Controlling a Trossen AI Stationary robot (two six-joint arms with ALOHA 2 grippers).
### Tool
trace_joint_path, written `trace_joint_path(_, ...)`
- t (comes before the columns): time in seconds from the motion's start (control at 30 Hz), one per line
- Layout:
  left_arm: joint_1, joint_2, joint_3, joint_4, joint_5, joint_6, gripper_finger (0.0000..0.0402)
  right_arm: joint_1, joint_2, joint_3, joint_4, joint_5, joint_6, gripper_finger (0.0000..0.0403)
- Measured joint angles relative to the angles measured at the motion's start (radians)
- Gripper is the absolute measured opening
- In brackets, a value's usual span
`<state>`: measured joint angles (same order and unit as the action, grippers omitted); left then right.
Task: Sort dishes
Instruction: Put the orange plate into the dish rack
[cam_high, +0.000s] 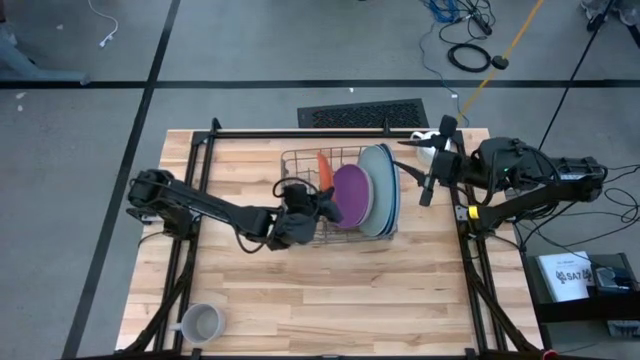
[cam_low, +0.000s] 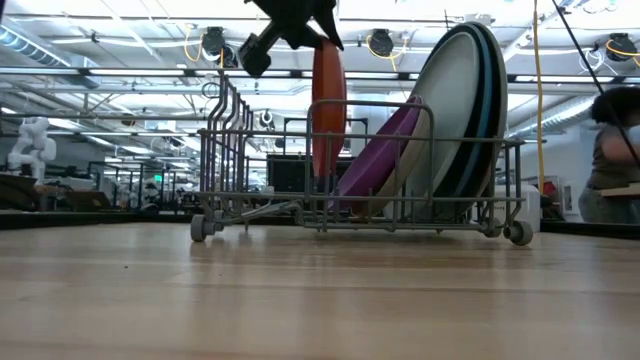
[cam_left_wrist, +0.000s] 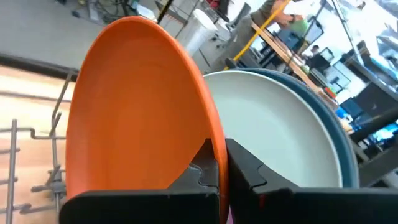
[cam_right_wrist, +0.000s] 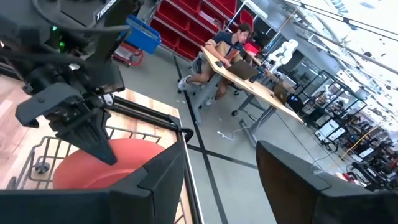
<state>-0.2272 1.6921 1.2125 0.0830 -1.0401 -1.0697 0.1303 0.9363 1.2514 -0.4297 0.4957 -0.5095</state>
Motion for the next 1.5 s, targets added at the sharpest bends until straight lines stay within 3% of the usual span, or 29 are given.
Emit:
trace_joint_path(0.43, -0.008, 0.073, 0.001, -0.024, -0.022, -0.147, 0.0003, 0.000, 0.000, 0.000, 0.000, 0.000, -0.025, 0.0192)
trace_joint_path(0.8, -0.007, 0.064, 0.000, -0.040, -0.038, -0.141, 0.0003, 0.000, 0.000, 0.000, -0.003, -0.003, -0.026, 0.0192)
trace_joint_path(1.17, -0.022, -0.040, -0.001, -0.038, -0.083, 0.027, 0.0002, 0.000, 0.000, 0.000, -0.010, -0.003, -0.026, 0.0192)
trace_joint_path(1.5, -0.009, 0.003, -0.001, -0.083, -0.034, -0.104, 0.0002, 0.000, 0.000, 0.000, -0.010, -0.003, -0.025, 0.0192)
